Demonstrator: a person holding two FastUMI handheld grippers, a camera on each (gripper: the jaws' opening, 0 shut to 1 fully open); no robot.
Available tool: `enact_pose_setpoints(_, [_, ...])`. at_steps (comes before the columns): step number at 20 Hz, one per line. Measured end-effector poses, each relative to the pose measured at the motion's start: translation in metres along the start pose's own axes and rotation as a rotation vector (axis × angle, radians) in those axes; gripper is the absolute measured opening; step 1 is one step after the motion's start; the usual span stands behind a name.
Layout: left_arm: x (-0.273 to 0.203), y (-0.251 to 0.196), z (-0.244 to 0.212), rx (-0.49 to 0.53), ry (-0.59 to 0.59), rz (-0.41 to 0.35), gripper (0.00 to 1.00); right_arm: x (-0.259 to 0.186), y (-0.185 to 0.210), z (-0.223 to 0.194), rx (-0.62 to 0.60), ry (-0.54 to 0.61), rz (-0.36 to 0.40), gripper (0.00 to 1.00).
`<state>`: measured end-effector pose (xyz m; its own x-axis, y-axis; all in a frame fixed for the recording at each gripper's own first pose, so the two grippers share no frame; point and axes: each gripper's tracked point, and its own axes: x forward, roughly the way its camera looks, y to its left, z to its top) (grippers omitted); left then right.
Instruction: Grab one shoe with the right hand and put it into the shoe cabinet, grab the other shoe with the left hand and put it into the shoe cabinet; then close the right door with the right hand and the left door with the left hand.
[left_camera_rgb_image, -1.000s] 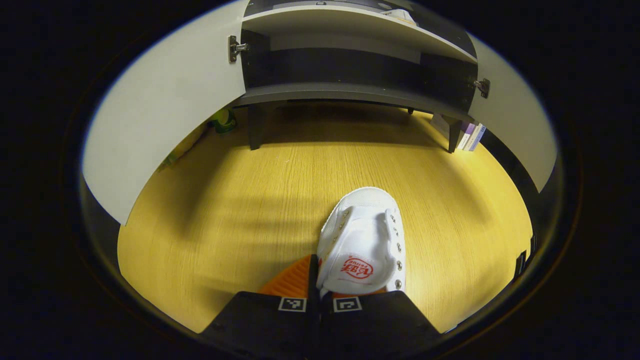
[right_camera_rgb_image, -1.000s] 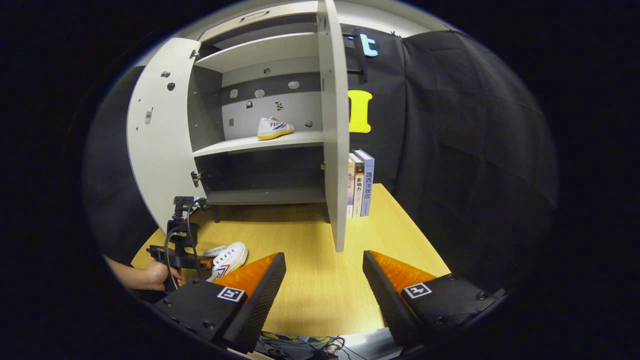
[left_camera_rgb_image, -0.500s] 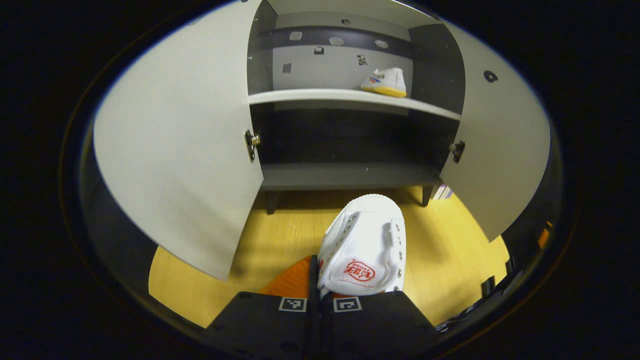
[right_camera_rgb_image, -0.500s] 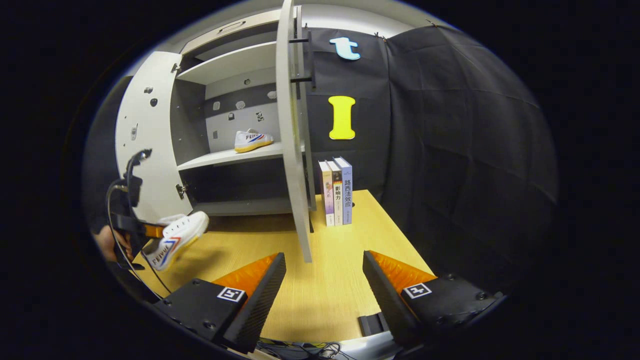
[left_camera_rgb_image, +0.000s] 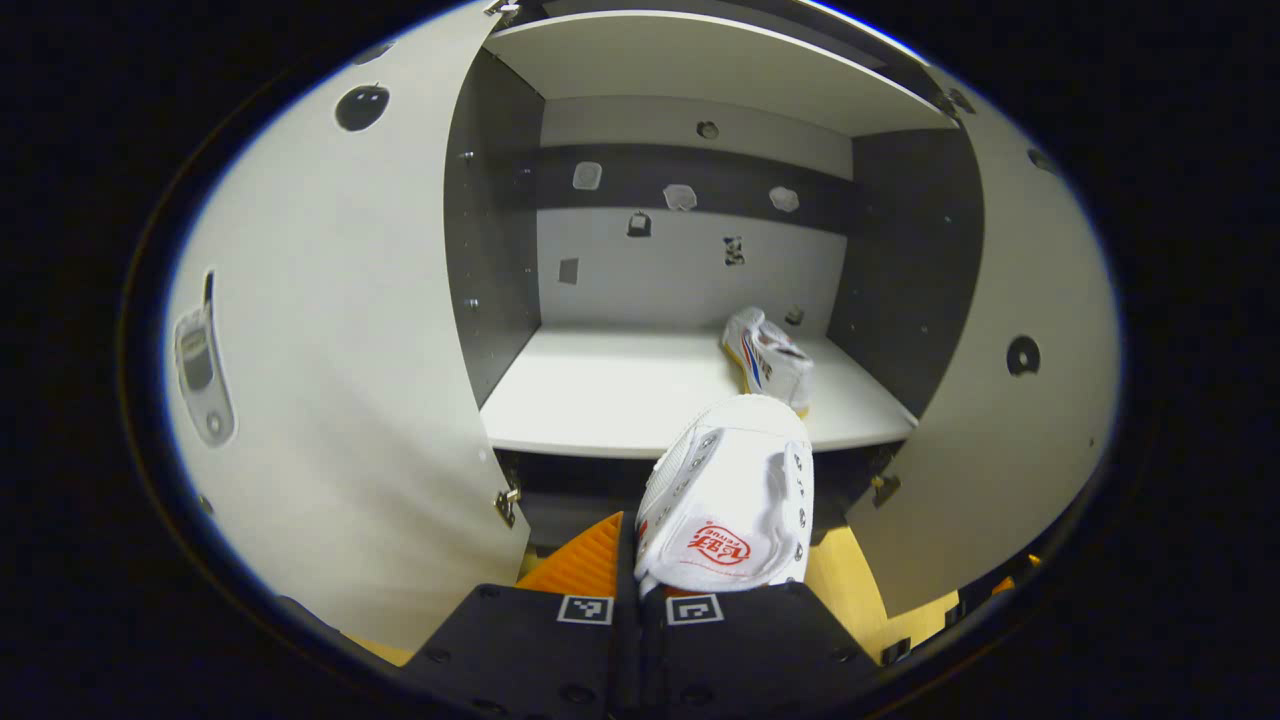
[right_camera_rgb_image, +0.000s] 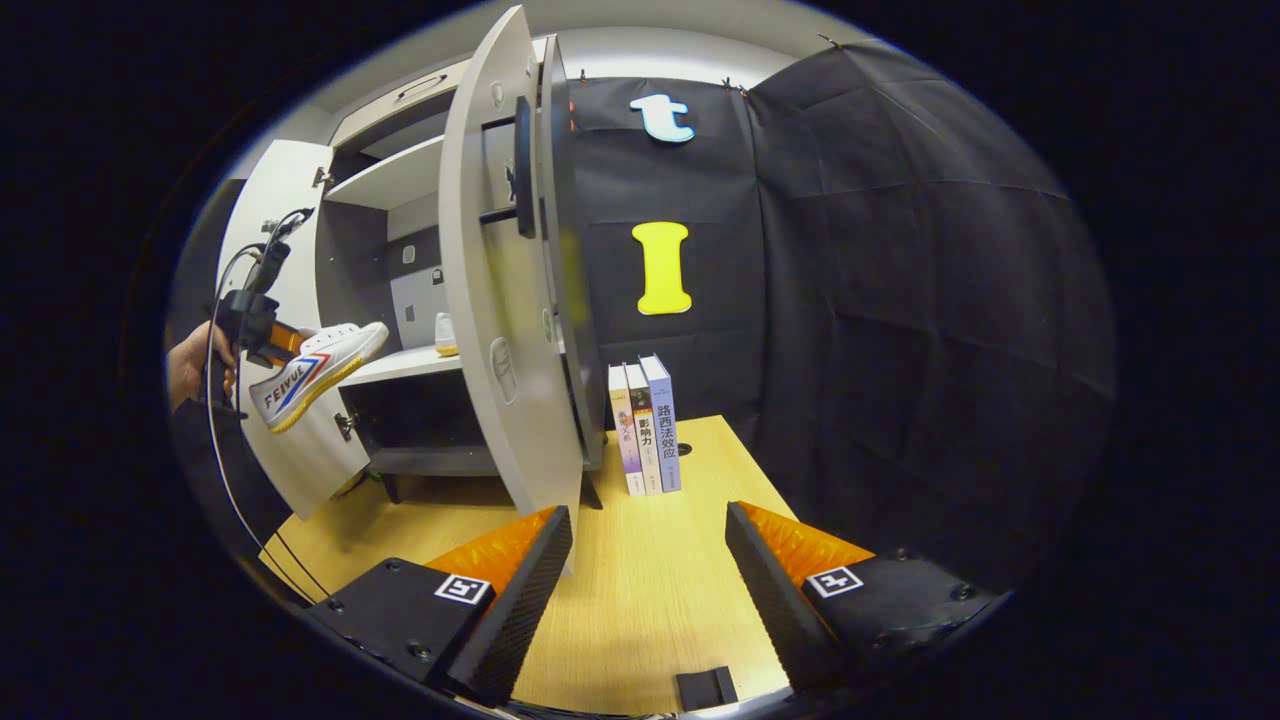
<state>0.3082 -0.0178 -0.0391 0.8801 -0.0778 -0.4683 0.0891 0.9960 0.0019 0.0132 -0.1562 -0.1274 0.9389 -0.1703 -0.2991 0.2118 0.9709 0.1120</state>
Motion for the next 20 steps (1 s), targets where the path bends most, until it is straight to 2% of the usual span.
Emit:
enact_pose_setpoints(3, [0.048,0.002,0.049,-0.023,-0.011,0.036,0.05,0.004,-0.013,0.007,-0.011,-0.009,0.003,0.99])
enact_pose_setpoints(7, [0.115,0.008,0.087,0.071,0.015,0.112,0.05,0.008,-0.029,0.009,-0.021,0.003,0.000,0.99])
enact_pose_setpoints(11, [0.172,0.013,0.081,0.186,0.089,0.178,0.05,0.011,-0.045,0.013,-0.018,0.010,-0.014,0.98])
enact_pose_setpoints(14, [0.197,0.007,0.068,0.190,0.139,0.169,0.05,0.012,-0.054,0.013,-0.024,0.019,-0.024,0.99])
enact_pose_setpoints(17, [0.206,0.008,0.072,0.261,0.148,0.158,0.05,0.008,-0.057,0.015,-0.022,0.011,-0.042,0.98])
enact_pose_setpoints(20, [0.206,0.008,0.073,0.255,0.141,0.148,0.07,-0.001,-0.051,0.012,-0.017,0.014,-0.066,0.99])
